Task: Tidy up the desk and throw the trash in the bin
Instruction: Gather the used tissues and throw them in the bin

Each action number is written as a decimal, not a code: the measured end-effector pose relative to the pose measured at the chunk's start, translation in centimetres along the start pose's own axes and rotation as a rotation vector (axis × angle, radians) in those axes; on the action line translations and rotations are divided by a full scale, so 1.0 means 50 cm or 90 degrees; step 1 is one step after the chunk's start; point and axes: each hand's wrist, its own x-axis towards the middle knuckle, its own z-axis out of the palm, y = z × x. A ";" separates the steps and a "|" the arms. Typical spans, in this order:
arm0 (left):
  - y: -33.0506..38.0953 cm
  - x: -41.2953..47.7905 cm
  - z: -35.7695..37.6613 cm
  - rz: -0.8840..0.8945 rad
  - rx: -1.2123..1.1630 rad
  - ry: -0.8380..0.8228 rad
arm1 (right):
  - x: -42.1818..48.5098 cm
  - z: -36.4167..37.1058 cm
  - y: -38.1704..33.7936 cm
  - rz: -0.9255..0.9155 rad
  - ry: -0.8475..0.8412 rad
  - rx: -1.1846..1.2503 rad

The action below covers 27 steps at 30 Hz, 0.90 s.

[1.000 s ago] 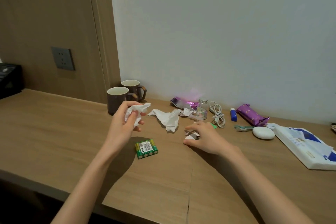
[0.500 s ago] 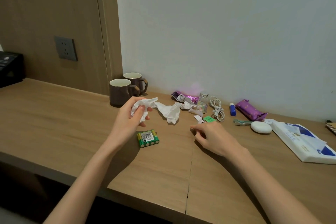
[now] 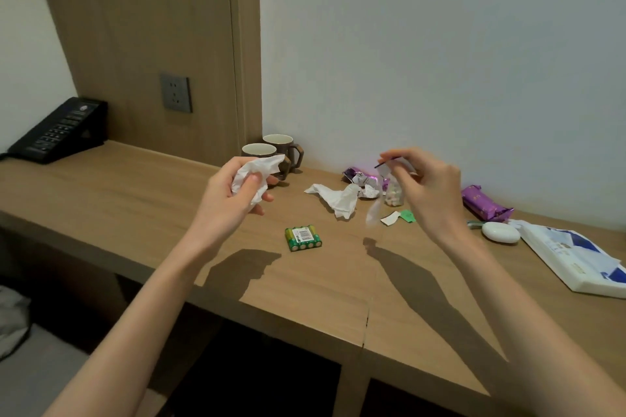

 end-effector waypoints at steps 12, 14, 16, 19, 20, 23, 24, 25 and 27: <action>0.060 -0.171 -0.150 -0.014 0.000 0.044 | -0.085 0.032 -0.241 0.079 -0.193 0.420; 0.053 -0.212 -0.178 -0.023 0.017 0.045 | -0.120 0.061 -0.270 0.102 -0.250 0.448; 0.041 -0.253 -0.207 -0.041 0.034 0.053 | -0.158 0.097 -0.291 0.119 -0.315 0.443; 0.003 -0.312 -0.250 -0.086 0.070 0.048 | -0.216 0.157 -0.306 0.134 -0.408 0.424; -0.018 -0.334 -0.266 -0.111 0.090 0.035 | -0.240 0.179 -0.307 0.150 -0.436 0.425; -0.097 -0.387 -0.297 -0.221 0.113 -0.015 | -0.305 0.237 -0.297 0.176 -0.508 0.389; -0.128 -0.405 -0.304 -0.259 0.106 -0.032 | -0.329 0.260 -0.289 0.176 -0.530 0.364; -0.162 -0.421 -0.306 -0.290 0.098 -0.046 | -0.352 0.282 -0.277 0.178 -0.549 0.342; -0.233 -0.449 -0.304 -0.348 0.086 -0.063 | -0.398 0.329 -0.247 0.194 -0.591 0.299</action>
